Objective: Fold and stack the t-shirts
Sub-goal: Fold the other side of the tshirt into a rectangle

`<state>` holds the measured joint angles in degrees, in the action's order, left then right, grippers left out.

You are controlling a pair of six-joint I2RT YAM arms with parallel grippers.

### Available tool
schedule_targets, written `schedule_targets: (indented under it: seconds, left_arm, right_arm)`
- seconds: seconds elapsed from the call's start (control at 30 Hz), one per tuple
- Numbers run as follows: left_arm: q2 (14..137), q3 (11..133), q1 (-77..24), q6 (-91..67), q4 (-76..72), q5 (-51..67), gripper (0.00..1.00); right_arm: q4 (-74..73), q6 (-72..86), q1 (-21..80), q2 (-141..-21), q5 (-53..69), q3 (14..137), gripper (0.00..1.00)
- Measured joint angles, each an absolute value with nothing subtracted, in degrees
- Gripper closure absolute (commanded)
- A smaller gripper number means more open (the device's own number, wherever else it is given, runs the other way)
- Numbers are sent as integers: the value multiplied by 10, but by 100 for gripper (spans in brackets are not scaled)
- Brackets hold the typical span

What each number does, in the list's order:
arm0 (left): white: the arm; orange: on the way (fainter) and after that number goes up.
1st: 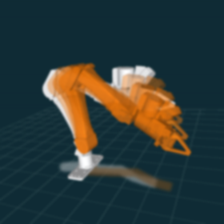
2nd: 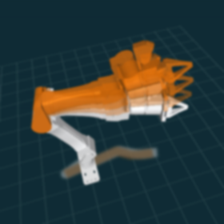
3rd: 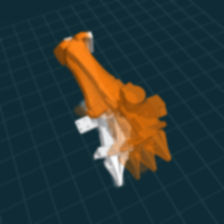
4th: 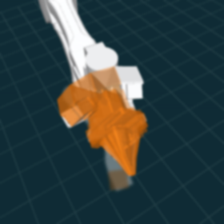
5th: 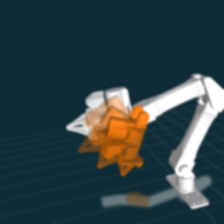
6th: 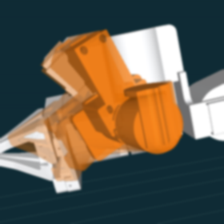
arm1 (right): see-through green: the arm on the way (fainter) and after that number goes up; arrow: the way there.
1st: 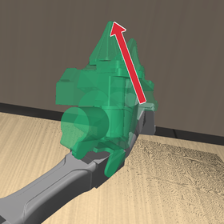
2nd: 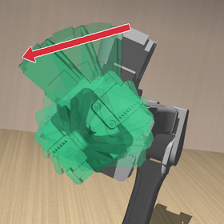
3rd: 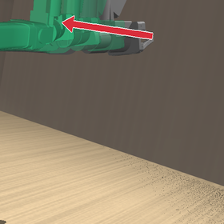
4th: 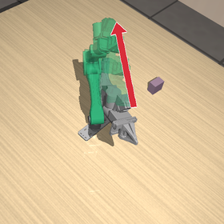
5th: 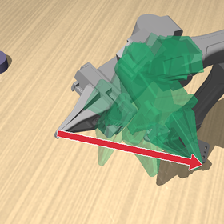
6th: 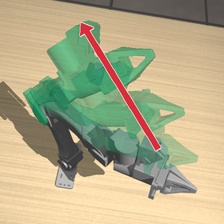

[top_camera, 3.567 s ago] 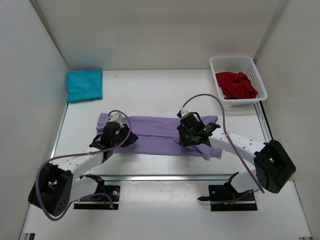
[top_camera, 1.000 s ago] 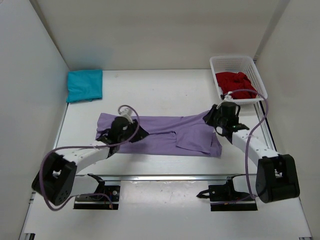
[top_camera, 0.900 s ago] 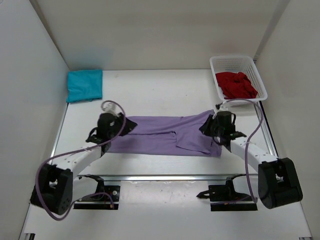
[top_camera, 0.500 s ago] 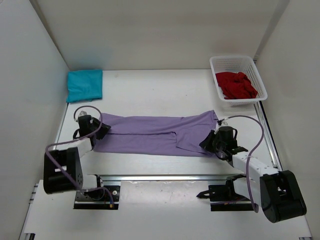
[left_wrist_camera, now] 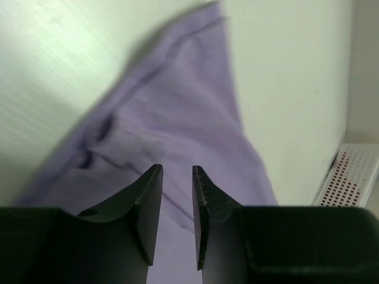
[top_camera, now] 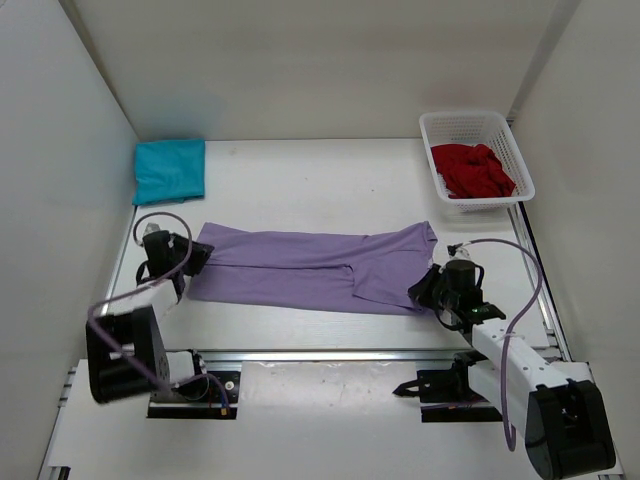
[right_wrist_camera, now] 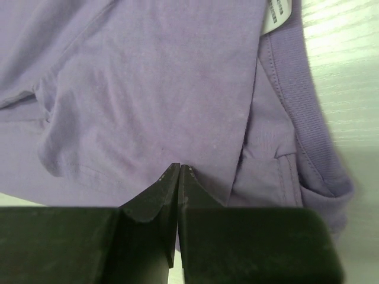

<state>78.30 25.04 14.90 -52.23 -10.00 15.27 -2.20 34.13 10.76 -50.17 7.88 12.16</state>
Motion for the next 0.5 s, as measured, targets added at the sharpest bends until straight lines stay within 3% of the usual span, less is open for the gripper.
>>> schedule_targets:
  seconds: [0.13, 0.23, 0.5]
  left_arm:
    - [643, 257, 56, -511, -84, 83, 59]
    - [624, 283, -5, -504, -96, 60, 59]
    - [894, 373, -31, -517, -141, 88, 63]
  right_arm:
    - [-40, 348, 123, -490, 70, 142, 100]
    - [-31, 352, 145, -505, 69, 169, 100]
    - [26, 338, 143, -677, 101, 263, 100]
